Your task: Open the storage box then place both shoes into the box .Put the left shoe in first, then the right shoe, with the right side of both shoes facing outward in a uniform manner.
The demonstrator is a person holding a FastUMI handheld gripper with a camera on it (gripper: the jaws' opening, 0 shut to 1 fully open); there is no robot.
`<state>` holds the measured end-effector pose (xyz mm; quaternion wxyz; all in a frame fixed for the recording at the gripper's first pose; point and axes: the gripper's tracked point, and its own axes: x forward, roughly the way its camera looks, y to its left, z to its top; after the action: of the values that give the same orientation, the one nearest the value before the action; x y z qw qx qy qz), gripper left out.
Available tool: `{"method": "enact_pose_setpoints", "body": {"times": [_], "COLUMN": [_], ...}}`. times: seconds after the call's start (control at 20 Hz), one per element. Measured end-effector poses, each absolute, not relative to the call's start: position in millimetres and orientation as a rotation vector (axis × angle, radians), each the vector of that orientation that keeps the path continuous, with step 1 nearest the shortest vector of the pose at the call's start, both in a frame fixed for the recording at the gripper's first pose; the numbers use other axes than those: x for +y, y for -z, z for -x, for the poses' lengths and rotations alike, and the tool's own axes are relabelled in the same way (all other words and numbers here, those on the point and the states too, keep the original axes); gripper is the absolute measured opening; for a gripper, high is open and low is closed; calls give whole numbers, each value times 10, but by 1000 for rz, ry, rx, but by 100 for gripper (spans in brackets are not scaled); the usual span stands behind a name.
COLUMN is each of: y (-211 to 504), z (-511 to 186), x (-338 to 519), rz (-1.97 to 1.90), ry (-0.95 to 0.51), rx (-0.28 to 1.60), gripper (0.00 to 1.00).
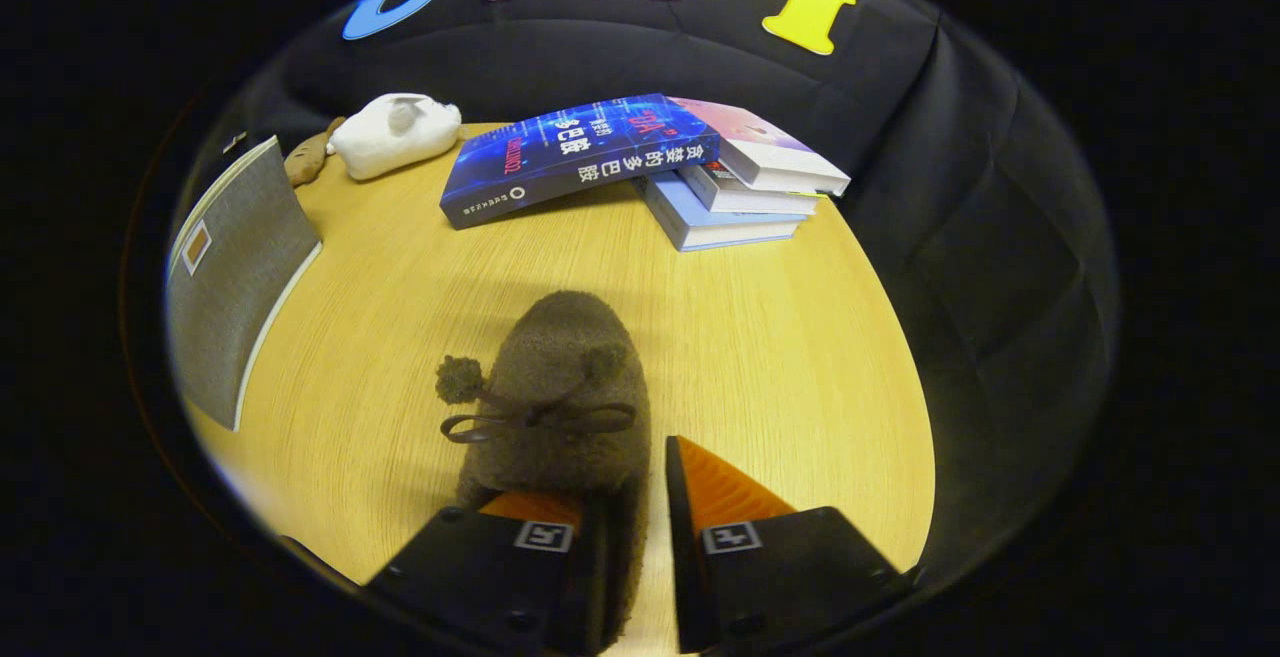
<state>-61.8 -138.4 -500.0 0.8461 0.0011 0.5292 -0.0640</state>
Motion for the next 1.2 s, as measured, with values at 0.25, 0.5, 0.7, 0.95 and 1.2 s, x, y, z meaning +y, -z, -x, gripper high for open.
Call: {"method": "enact_pose_setpoints", "body": {"times": [0.25,0.5,0.7,0.95,1.2], "y": [4856,4355,3858,3166,2723], "z": [624,522,372,1,-396], "x": [-1272,-1254,-1121,-516,390], "rz": [-121,-179,-188,-236,-276], "ry": [165,197,194,147,77], "rx": [1094,1018,968,891,871], "gripper": [5,5,5,5,5]}}
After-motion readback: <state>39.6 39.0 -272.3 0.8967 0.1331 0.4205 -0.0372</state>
